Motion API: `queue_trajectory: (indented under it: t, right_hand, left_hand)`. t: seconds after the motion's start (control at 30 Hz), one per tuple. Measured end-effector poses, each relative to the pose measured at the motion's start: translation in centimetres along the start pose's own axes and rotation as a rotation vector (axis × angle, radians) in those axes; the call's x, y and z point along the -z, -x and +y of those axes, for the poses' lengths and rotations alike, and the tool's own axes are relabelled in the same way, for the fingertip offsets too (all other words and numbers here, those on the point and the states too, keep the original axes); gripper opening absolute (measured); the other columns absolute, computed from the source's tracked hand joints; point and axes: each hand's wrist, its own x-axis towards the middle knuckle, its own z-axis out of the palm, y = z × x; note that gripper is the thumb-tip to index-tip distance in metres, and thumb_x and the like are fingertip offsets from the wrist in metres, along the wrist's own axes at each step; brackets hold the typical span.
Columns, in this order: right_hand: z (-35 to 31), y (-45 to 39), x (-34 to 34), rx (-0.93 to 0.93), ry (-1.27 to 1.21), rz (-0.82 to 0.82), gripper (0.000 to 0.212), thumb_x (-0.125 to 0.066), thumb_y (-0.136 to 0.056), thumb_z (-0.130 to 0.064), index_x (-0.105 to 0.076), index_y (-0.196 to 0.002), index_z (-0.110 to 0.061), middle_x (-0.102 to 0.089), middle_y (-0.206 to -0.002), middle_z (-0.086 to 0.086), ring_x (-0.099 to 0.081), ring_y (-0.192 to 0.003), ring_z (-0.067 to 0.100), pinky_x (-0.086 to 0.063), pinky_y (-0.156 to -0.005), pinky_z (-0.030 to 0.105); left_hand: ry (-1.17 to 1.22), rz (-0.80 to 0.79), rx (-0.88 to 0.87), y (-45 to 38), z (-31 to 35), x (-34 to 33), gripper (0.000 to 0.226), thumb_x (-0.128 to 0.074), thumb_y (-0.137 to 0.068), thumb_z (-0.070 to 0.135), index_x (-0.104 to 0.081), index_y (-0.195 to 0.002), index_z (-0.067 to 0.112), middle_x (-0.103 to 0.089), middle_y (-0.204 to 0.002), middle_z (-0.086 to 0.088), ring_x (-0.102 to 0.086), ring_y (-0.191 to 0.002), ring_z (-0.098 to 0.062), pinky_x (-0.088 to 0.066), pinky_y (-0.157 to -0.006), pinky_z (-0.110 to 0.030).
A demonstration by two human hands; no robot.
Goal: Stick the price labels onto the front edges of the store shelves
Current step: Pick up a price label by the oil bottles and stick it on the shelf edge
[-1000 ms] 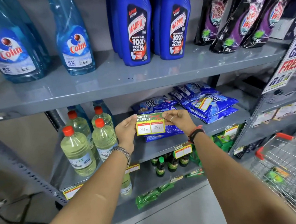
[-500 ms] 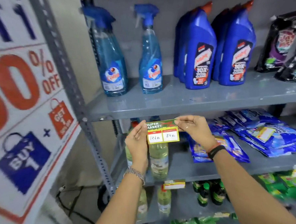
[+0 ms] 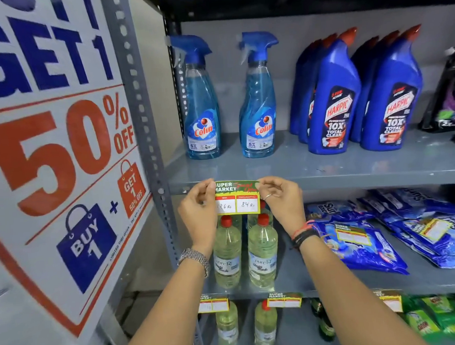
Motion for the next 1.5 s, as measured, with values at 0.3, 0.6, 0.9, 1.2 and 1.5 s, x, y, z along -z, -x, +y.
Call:
queue_trajectory:
  t: [0.3,0.6,0.9,1.2,1.5]
  right_hand:
    - [-0.7,0.7,-1.0,0.054,0.104,0.109,0.009,-0.065,-0.079,-0.009,-0.072,-0.084,-0.006,-0.065,-0.067,0.002,-0.055,-0.052,-0.006,-0.042,-0.057,-0.002]
    - [-0.6,0.8,-1.7,0.249,0.356,0.23,0.03,-0.073,-0.072,-0.037,-0.059,-0.089,-0.016,-0.061,-0.088,0.0,-0.051,-0.087,0.017,-0.043,-0.079,0.029]
    - [-1.8,-1.1,-3.1,0.231,0.514,0.006,0.056,-0.067,-0.069,-0.058,-0.059,-0.108,-0.018,-0.069,-0.109,0.0,-0.06,-0.106,0.02,-0.045,-0.094,0.039]
    - [-1.6,-2.3,-1.4,0.135,0.296,-0.137,0.024,-0.066,-0.08,-0.009,-0.062,-0.103,-0.014,-0.072,-0.11,0.002,-0.064,-0.104,0.007,-0.047,-0.091,0.017]
    - [-1.8,-2.8,-0.1,0.152,0.258,-0.272,0.049,-0.036,-0.074,0.024,-0.058,-0.111,-0.001,-0.067,-0.116,0.014,-0.058,-0.106,0.005,-0.038,-0.076,-0.007]
  left_hand:
    - [-0.113,-0.046,-0.129,-0.7,-0.6,0.7,0.018,-0.066,-0.086,0.027,-0.073,-0.099,0.017,-0.071,-0.092,0.004,-0.066,-0.075,-0.005,-0.05,-0.064,-0.009]
    - [-0.465,-0.046,-0.3,-2.2,0.2,2.2,0.026,-0.067,-0.079,0.049,-0.072,-0.098,0.032,-0.062,-0.1,0.01,-0.056,-0.094,-0.011,-0.046,-0.076,-0.026]
    - [-0.549,-0.383,-0.528,-4.4,-0.5,1.6,0.023,-0.059,-0.088,0.039,-0.07,-0.107,0.033,-0.07,-0.114,0.015,-0.057,-0.117,-0.003,-0.035,-0.106,-0.034]
    - [-0.427,-0.419,-0.382,-5.0,0.3,1.8,0.019,-0.066,-0.083,0.031,-0.074,-0.101,0.031,-0.073,-0.105,0.013,-0.061,-0.104,0.001,-0.041,-0.092,-0.022]
    - [-0.385,-0.449,-0.194,-5.0,1.3,1.7,0.034,-0.059,-0.089,0.019,-0.064,-0.12,0.031,-0.071,-0.108,0.015,-0.061,-0.104,0.006,-0.048,-0.098,-0.025]
